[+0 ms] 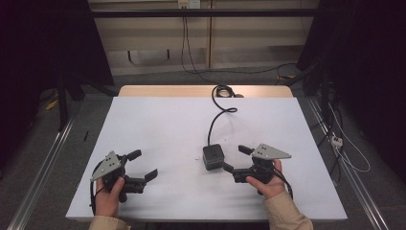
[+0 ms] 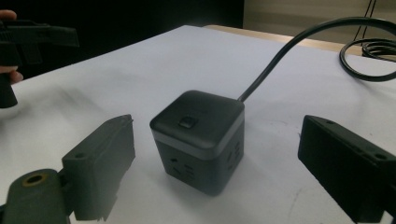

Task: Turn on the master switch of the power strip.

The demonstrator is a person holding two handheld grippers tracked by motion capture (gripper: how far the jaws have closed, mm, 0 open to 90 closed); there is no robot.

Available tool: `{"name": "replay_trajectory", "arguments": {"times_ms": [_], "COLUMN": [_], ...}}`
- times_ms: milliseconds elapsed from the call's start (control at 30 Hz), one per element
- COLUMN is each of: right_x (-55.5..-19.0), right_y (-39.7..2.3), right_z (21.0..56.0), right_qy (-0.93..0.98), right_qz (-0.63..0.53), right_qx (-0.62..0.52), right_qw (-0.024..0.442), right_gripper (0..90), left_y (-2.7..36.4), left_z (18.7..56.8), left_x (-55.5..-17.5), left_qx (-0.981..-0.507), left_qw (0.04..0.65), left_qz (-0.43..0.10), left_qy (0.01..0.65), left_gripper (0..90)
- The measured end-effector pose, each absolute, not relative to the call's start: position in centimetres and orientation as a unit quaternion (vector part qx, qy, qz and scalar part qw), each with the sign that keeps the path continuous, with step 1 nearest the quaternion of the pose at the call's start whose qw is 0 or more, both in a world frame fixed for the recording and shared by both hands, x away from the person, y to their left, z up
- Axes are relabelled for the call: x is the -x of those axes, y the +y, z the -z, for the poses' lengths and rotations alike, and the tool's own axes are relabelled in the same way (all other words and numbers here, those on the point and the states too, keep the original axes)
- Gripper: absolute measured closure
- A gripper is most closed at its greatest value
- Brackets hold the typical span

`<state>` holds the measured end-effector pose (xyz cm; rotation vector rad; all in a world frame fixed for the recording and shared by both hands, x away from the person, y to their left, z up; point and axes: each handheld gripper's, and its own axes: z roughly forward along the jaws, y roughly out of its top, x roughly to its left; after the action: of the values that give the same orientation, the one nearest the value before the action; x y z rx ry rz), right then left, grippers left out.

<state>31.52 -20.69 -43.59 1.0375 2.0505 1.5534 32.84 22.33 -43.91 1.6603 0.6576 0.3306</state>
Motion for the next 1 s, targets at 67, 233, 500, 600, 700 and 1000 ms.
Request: {"name": "replay_trajectory", "arguments": {"times_ms": [67, 233, 500, 600, 700, 1000], "right_x": [-31.4, -31.2, -31.0, -30.8, -30.6, -30.1], "right_y": [-20.9, -21.1, -21.5, -21.9, -22.4, -23.9], "right_z": [43.8, 44.0, 44.2, 44.3, 44.4, 44.8], "right_qy": [0.726, 0.729, 0.734, 0.731, 0.730, 0.723], "right_qz": [-0.551, -0.548, -0.540, -0.541, -0.541, -0.539], "right_qx": [-0.368, -0.368, -0.368, -0.371, -0.375, -0.388], "right_qw": [0.183, 0.182, 0.185, 0.185, 0.187, 0.190], "right_gripper": [10.6, 10.3, 10.2, 10.2, 10.3, 10.4], "left_y": [22.4, 22.4, 22.6, 22.6, 22.6, 22.7], "left_z": [43.9, 43.9, 43.9, 43.8, 43.8, 43.8], "left_x": [-32.8, -32.8, -32.8, -32.8, -32.8, -32.8], "left_qx": [-0.720, -0.720, -0.716, -0.717, -0.717, -0.717], "left_qw": [0.616, 0.616, 0.619, 0.619, 0.619, 0.619], "left_qz": [-0.143, -0.143, -0.144, -0.145, -0.145, -0.145], "left_qy": [0.287, 0.286, 0.289, 0.287, 0.287, 0.287], "left_gripper": [1.9, 1.9, 1.9, 1.9, 1.9, 1.9]}}
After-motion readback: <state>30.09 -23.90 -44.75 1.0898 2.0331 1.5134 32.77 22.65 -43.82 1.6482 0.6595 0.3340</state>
